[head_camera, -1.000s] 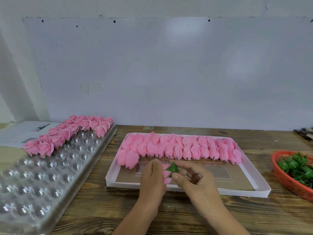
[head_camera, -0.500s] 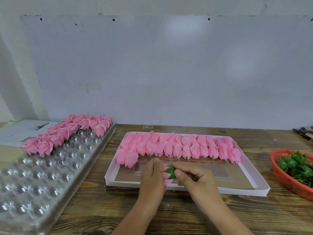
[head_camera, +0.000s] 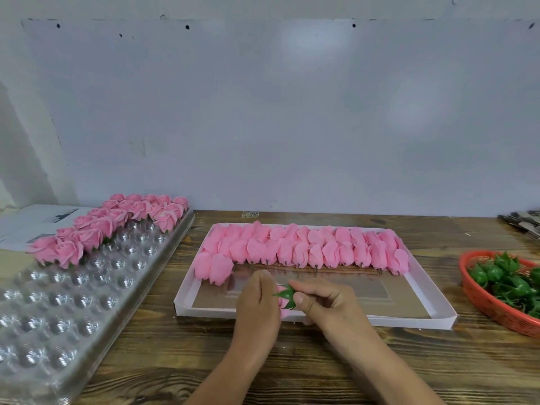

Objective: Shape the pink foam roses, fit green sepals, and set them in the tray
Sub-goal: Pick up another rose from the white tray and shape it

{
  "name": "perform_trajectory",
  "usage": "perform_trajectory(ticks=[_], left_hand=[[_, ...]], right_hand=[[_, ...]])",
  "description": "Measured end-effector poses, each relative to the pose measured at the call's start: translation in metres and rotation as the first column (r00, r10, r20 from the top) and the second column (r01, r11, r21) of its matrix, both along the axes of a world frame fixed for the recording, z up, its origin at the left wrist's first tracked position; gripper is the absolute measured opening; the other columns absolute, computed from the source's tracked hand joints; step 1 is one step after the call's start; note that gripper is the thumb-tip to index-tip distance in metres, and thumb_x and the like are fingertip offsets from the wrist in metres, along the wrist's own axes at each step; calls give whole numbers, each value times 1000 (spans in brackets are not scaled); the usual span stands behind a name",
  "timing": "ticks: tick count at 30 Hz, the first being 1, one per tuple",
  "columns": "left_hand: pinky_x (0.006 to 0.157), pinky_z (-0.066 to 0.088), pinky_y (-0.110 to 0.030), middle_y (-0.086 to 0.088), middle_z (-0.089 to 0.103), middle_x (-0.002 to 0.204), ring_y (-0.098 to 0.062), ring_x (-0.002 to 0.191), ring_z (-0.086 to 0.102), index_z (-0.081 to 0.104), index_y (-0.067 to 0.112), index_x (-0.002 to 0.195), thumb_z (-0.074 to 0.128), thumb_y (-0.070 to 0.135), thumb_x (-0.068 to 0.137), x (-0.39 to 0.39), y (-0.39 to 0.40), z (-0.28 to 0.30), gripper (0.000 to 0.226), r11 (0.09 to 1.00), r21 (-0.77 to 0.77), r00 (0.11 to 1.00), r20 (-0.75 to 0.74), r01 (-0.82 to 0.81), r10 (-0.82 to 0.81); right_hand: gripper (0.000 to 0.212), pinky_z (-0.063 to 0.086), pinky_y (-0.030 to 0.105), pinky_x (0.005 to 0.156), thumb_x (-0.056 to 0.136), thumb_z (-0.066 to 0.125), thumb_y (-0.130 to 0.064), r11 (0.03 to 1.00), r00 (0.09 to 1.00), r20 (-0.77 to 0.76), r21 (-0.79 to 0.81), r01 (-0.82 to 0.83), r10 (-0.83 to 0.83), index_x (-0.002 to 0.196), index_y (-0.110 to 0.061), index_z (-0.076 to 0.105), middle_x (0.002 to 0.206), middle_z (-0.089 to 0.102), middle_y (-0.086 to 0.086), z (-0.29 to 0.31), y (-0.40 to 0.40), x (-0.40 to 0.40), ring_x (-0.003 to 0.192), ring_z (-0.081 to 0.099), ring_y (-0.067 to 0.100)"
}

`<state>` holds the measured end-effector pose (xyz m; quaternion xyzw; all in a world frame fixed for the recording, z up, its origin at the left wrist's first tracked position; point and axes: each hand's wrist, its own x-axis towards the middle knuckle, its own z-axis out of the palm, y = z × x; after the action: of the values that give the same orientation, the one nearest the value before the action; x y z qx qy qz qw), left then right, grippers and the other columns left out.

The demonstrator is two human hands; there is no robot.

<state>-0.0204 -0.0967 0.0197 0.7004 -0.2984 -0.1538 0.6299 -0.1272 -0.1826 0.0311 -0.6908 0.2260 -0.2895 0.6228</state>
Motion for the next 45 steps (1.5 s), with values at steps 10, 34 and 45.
perform_trajectory(ticks=[10, 34, 45], left_hand=[[40, 37, -20, 3, 55, 54, -10, 43, 47, 56, 14, 95, 33, 35, 107, 2, 1, 7, 33, 978, -48, 971, -117, 205, -210], [83, 48, -17, 34, 55, 116, 9, 107, 55, 47, 65, 115, 79, 68, 55, 3, -1, 3, 68, 980, 53, 967, 163, 192, -198], [77, 52, -15, 10, 75, 100, -7, 91, 70, 75, 30, 91, 85, 38, 59, -2, 5, 13, 34, 942, -98, 945, 85, 322, -315]], right_hand=[[25, 57, 23, 72, 92, 62, -3, 978, 984, 176, 203, -52, 15, 99, -18, 80, 91, 76, 12, 8, -5, -5, 78, 69, 17], [30, 56, 28, 69, 78, 70, -18, 988, 977, 153, 8, -155, 152, 106, -26, 73, 88, 75, 2, -5, -16, -3, 81, 69, 13], [33, 50, 14, 75, 66, 70, -29, 957, 979, 10, -214, -196, 203, 98, -35, 74, 94, 75, -10, 0, 0, -1, 90, 68, -1]])
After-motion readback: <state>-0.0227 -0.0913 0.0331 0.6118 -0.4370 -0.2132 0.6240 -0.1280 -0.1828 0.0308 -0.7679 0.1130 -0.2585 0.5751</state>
